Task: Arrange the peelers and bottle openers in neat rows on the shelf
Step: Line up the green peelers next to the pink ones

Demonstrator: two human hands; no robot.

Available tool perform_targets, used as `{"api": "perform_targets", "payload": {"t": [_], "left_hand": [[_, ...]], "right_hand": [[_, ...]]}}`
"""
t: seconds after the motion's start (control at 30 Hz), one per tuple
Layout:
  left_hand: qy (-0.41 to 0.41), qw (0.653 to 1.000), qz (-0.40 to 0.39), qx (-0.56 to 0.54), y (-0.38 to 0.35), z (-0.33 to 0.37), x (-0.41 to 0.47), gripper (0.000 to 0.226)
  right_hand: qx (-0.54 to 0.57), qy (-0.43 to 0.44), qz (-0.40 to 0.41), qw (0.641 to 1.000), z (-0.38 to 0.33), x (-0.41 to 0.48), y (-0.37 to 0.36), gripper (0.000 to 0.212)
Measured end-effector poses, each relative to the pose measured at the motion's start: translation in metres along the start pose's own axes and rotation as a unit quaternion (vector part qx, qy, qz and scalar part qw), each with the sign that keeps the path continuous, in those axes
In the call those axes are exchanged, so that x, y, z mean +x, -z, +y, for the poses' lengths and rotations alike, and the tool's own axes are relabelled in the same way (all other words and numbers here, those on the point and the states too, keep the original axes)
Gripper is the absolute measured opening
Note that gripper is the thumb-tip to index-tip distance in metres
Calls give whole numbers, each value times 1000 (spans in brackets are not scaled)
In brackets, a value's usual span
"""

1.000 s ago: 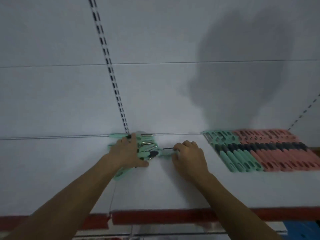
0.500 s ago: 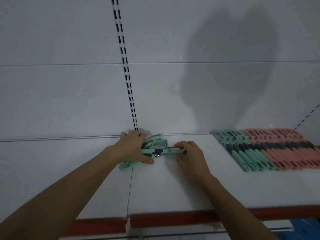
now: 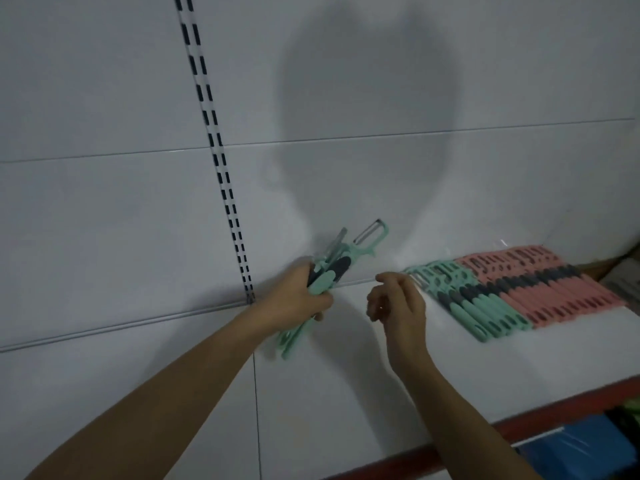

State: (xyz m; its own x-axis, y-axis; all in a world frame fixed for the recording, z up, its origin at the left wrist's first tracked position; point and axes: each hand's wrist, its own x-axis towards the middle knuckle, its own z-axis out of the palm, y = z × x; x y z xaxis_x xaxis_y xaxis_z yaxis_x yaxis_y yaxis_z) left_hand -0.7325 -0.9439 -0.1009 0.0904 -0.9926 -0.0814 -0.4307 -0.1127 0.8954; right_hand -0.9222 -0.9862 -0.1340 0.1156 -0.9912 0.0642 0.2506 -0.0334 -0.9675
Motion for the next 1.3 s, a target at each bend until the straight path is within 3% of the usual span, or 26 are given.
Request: {"api": "perform_targets", "payload": {"t": [0.1, 0.17, 0.3, 0.4, 0.57, 0.63, 0.7, 0.83, 0.9, 1.03, 1.2, 1.3], "left_hand": [[-53, 995, 45, 65, -28, 10, 18, 33], [-75, 992, 44, 97, -45, 12, 27, 43], [-89, 996, -7, 28, -65, 9, 40, 52], [-87, 995, 21, -53, -71, 7, 52, 44], [-183, 965, 97, -164, -83, 15, 72, 30], [-210, 957, 97, -175, -91, 13, 75, 25], [-181, 964, 84, -175, -101, 2, 76, 22], [-145, 968, 53, -196, -112, -15, 75, 23], [-152, 969, 48, -189, -112, -13, 80, 19], [-149, 967, 58, -197, -112, -8, 91, 35], [-136, 967, 63, -208, -112, -6, 101, 14], [-132, 968, 56, -207, -113, -5, 106, 18]], "right_hand": [[-26, 3, -22, 999, -8, -1, -10, 20], [-69, 31, 20, 997, -13, -2, -8, 14], [-48, 44, 106, 992, -31, 6, 16, 23], [14, 70, 154, 986, -46, 16, 40, 24], [-180, 104, 174, 963, -38, 18, 71, 35], [-228, 111, 175, 951, -30, 17, 79, 27], [-259, 109, 174, 944, -26, 17, 86, 15], [-284, 74, 148, 944, -22, 21, 98, 18], [-343, 79, 153, 924, -20, 26, 103, 18], [-464, 123, 117, 869, -16, 35, 109, 18], [-598, 175, 50, 780, -10, 39, 124, 14], [-603, 197, 39, 772, -8, 40, 129, 16]]}}
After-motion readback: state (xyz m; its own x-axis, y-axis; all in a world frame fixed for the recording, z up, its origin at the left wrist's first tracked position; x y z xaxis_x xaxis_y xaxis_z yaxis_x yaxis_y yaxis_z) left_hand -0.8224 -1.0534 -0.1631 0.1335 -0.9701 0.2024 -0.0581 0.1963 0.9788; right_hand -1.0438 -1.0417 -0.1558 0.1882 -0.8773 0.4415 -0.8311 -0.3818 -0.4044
